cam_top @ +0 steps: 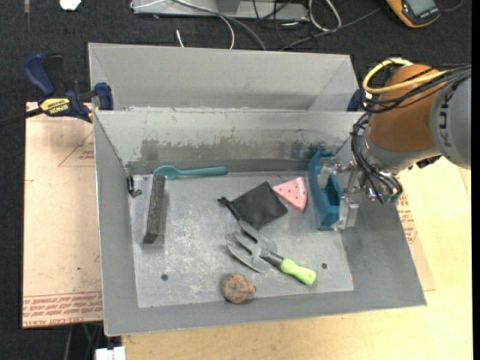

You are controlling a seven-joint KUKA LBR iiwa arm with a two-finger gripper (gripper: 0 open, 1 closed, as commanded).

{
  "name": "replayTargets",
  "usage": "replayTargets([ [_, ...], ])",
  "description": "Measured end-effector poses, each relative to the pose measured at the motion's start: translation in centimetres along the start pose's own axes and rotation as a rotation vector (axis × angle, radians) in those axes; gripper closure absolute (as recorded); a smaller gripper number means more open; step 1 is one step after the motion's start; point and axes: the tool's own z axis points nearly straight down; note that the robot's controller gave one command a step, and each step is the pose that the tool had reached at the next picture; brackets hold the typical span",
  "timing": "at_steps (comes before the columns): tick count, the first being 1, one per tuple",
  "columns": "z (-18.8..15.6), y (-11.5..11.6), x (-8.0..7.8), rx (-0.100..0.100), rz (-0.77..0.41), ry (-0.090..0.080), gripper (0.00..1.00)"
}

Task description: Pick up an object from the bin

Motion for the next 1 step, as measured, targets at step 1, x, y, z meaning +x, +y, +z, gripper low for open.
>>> replayTargets([
  [1, 0.72, 2.83, -1.10, 0.000, -0.038, 0.000, 0.00],
])
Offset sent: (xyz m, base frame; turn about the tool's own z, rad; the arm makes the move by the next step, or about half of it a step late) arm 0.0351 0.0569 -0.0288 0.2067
